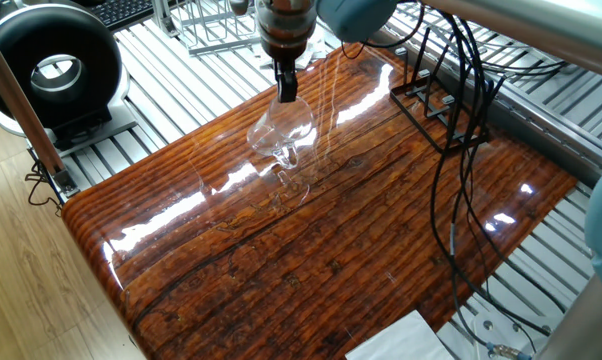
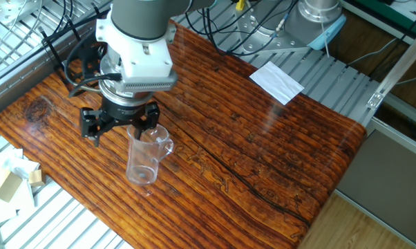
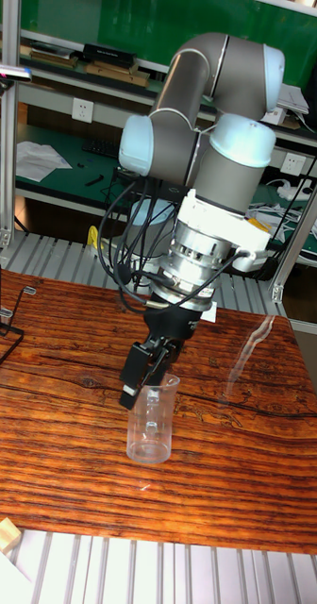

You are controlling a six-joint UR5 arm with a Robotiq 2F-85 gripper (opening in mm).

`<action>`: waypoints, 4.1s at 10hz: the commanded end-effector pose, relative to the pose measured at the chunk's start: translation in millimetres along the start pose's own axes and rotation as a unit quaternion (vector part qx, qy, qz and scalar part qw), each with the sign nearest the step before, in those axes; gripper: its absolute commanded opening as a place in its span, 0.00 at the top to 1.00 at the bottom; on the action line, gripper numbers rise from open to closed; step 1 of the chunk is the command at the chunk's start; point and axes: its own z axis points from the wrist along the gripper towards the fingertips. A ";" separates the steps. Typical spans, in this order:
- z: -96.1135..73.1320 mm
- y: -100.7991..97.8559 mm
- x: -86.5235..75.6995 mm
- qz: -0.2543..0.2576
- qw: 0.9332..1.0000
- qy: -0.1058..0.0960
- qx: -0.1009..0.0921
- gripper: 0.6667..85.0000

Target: Take the cup off the cup rack

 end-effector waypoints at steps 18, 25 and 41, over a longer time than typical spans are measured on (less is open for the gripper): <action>6.8 -28.9 10.0 0.015 0.999 0.001 0.029 0.00; 10.1 -19.2 7.9 0.029 0.999 -0.002 0.017 0.00; 9.3 -8.0 -1.8 0.047 0.999 -0.022 -0.008 0.00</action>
